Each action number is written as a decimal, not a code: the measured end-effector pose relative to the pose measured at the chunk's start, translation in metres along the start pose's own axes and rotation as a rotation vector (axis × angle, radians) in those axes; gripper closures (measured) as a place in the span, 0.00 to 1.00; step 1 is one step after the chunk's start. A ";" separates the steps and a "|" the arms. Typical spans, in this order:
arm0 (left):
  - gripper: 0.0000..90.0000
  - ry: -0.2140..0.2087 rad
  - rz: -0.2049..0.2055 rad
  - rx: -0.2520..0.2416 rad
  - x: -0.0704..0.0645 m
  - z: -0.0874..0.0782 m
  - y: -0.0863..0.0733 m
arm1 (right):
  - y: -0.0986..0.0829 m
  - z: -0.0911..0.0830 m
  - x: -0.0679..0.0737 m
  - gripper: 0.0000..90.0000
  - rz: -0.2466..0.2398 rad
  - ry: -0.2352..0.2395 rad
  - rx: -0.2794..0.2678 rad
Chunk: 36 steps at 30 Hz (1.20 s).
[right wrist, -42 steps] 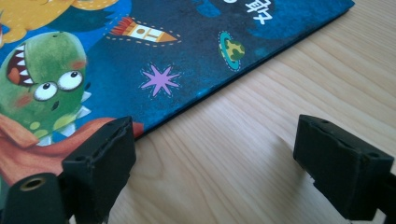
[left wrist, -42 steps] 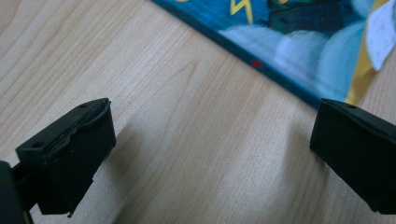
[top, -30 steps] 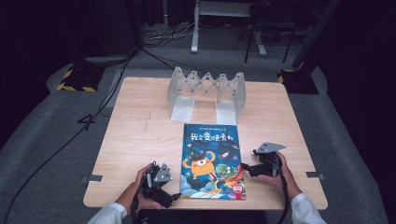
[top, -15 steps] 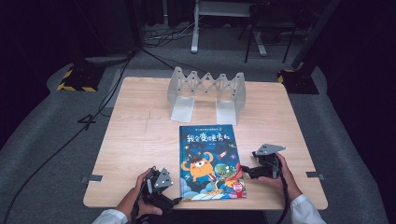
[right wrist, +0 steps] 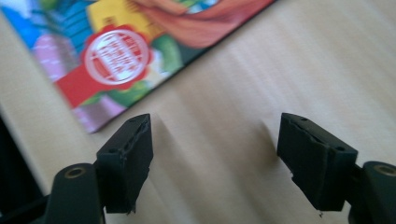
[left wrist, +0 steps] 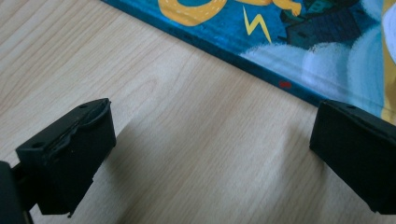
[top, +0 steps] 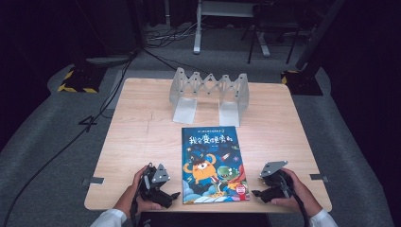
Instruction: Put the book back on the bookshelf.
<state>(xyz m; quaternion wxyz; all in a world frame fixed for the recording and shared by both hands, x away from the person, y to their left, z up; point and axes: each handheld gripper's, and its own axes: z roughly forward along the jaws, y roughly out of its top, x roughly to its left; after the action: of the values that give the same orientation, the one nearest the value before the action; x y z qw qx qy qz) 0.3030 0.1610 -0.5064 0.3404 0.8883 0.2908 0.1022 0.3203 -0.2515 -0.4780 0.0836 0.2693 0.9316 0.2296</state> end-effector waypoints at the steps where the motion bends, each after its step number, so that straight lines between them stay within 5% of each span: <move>1: 0.01 0.002 0.000 0.004 -0.001 0.001 0.002 | 0.002 0.000 0.007 0.32 -0.008 0.018 0.029; 12: 0.01 0.001 0.002 0.003 -0.009 0.006 0.007 | 0.021 -0.002 0.032 0.45 -0.068 0.052 0.205; 17: 0.01 -0.001 0.004 0.002 -0.009 0.006 0.007 | 0.030 0.001 0.039 0.55 -0.081 0.054 0.230; 23: 0.01 -0.004 0.008 0.003 -0.009 0.006 0.007 | 0.027 0.001 0.041 0.62 -0.071 0.060 0.157; 25: 0.01 -0.005 0.010 0.006 -0.007 0.005 0.007 | 0.018 0.000 0.039 0.60 -0.062 0.071 0.071; 28: 0.01 -0.005 0.004 0.004 -0.007 0.005 0.006 | 0.013 0.000 0.038 0.59 -0.051 0.078 0.016; 30: 0.01 -0.004 0.005 0.006 -0.007 0.005 0.006 | 0.005 0.003 0.030 0.59 0.020 0.126 -0.089; 32: 0.01 -0.005 0.005 0.003 -0.007 0.005 0.006 | -0.001 0.005 0.025 0.58 0.023 0.161 -0.163; 34: 0.01 -0.005 0.005 0.002 -0.007 0.005 0.006 | -0.002 0.005 0.022 0.55 0.026 0.162 -0.153; 36: 0.01 -0.005 0.005 0.002 -0.007 0.005 0.006 | 0.001 0.002 0.028 0.47 -0.044 0.109 -0.079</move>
<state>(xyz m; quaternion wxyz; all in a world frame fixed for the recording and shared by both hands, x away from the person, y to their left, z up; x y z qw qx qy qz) 0.3020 0.1506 -0.5061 0.3398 0.8898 0.2877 0.1003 0.2976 -0.2352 -0.4798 0.0482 0.2321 0.9306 0.2788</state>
